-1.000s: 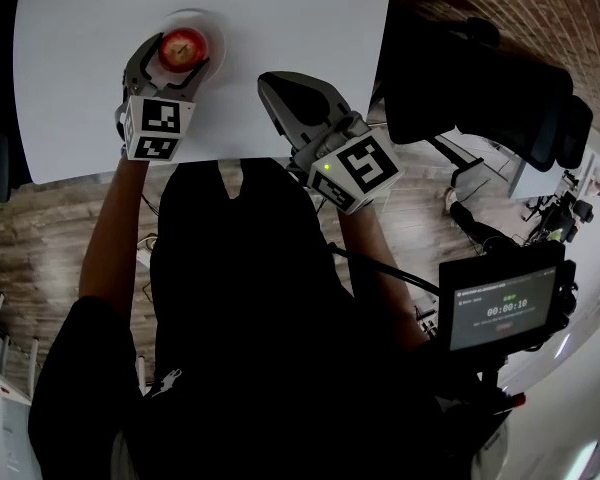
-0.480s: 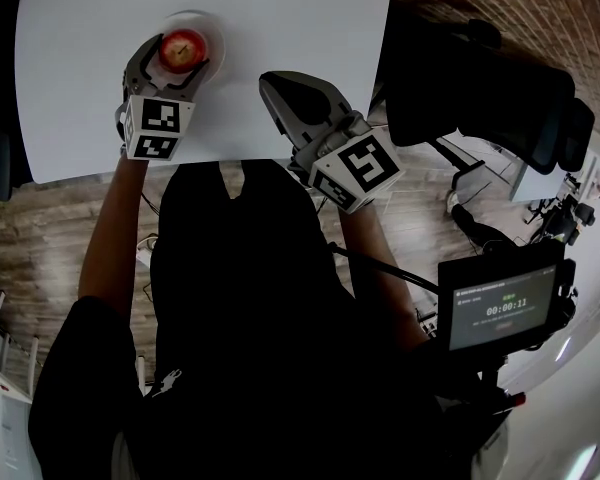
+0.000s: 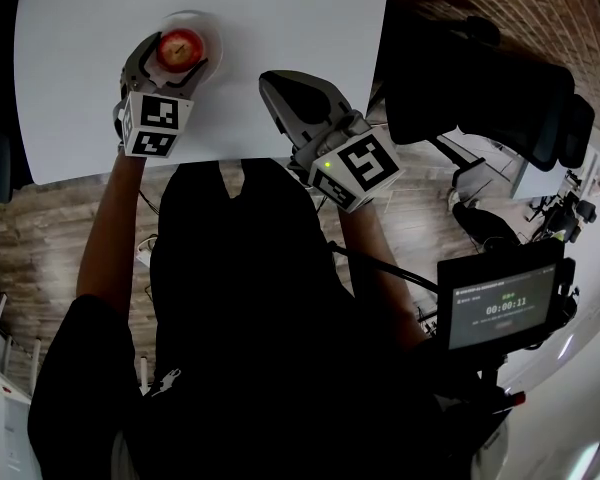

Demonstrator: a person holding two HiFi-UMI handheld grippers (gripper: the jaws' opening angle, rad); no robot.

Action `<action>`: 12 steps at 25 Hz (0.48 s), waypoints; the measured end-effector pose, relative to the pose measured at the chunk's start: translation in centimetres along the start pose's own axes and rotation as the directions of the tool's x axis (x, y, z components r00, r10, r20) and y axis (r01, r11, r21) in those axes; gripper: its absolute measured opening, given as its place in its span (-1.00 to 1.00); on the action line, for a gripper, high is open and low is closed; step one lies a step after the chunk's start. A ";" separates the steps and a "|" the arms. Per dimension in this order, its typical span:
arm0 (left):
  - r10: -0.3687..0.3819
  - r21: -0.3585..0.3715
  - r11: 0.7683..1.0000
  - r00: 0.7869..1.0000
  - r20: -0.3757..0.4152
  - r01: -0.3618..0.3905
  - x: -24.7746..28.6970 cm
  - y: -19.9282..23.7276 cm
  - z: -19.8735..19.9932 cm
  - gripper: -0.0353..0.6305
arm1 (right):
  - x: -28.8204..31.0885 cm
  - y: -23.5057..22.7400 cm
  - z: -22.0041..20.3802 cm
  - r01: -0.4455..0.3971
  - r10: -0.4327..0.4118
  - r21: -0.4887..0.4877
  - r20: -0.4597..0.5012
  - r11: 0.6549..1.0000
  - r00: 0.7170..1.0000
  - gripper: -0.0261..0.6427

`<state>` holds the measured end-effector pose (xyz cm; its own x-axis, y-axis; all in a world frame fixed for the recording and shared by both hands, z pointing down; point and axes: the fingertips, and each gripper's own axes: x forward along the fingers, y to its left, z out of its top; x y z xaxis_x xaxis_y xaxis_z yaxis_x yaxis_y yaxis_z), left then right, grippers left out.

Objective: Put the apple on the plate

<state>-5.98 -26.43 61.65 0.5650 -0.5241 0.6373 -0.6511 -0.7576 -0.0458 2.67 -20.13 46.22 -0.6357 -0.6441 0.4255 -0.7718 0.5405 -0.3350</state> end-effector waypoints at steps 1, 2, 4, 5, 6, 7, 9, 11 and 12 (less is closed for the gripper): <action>-0.002 -0.001 1.000 1.000 0.000 0.002 0.0 0.0 0.0 0.29 | 0.1 0.0 0.2 -0.001 0.001 -0.002 0.008 1.000 1.000 -0.91; -0.004 -0.001 1.000 1.000 0.002 0.004 0.1 0.0 0.0 0.31 | 0.1 0.0 0.3 -0.002 0.002 -0.004 0.015 1.000 1.000 -0.91; -0.001 -0.002 1.000 1.000 0.008 0.002 0.1 0.0 0.1 0.36 | 0.1 0.0 0.4 -0.001 0.001 -0.004 0.019 1.000 1.000 -0.91; 0.002 -0.002 1.000 1.000 0.011 -0.002 0.1 0.0 0.2 0.37 | 0.1 0.0 0.4 0.000 0.000 -0.003 0.019 1.000 1.000 -0.91; 0.006 -0.001 1.000 1.000 0.013 -0.006 0.0 0.1 0.4 0.37 | 0.0 -0.1 0.4 0.001 -0.001 -0.003 0.019 1.000 1.000 -0.91; 0.009 0.001 1.000 1.000 0.013 -0.009 0.0 0.1 0.5 0.37 | -0.1 -0.1 0.4 0.002 -0.002 -0.004 0.019 1.000 1.000 -0.91; 0.013 0.007 1.000 1.000 0.011 -0.014 0.1 0.2 0.4 0.37 | -0.2 -0.2 0.3 0.004 -0.004 -0.005 0.020 1.000 1.000 -0.91; 0.020 0.009 1.000 1.000 0.012 -0.020 0.2 0.3 0.4 0.37 | -0.3 -0.3 0.3 0.007 -0.007 -0.002 0.023 1.000 1.000 -0.91; 0.023 0.009 1.000 1.000 0.013 -0.023 0.2 0.4 0.3 0.37 | -0.3 -0.3 0.4 0.007 -0.007 0.000 0.025 1.000 1.000 -0.91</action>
<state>-5.96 -26.98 61.51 0.5562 -0.5466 0.6260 -0.6597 -0.7485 -0.0674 3.09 -20.30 45.90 -0.6304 -0.6610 0.4070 -0.7763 0.5359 -0.3320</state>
